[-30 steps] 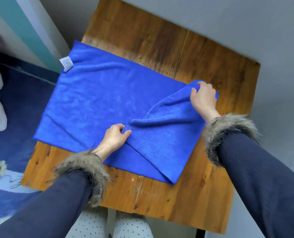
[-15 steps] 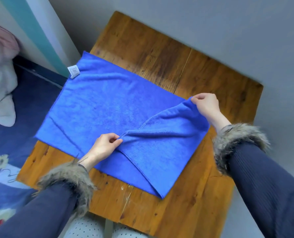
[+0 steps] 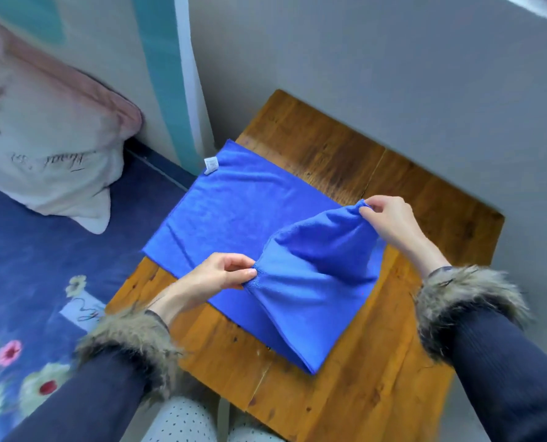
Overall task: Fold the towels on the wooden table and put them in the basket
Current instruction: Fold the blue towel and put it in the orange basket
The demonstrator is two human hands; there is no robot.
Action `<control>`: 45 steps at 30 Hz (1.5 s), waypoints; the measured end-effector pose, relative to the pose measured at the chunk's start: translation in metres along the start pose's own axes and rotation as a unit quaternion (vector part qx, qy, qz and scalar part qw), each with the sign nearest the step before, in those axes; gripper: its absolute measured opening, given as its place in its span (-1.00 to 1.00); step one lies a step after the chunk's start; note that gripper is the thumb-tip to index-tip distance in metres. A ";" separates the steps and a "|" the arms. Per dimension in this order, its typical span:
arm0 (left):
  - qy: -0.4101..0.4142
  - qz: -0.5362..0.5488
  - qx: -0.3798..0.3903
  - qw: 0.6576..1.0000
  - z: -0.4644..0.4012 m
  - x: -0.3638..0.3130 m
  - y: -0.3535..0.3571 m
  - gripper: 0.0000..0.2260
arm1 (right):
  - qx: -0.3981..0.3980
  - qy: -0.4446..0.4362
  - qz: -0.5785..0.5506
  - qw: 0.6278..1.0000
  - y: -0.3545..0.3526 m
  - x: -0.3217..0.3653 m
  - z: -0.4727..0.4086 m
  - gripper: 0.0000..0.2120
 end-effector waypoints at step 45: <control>-0.102 0.147 -0.250 0.952 -0.038 0.112 -0.230 -0.92 | 0.073 -0.090 0.111 0.987 0.205 0.184 -0.233 -0.79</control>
Point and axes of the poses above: each hand's wrist, its own z-axis away from the middle knuckle, its own y-axis out of the palm, x = y × z, the point moved 2 cm from there along -z, towards the middle knuckle, and after that the axes turned 9 degrees about -y, right-handed, at the moved point
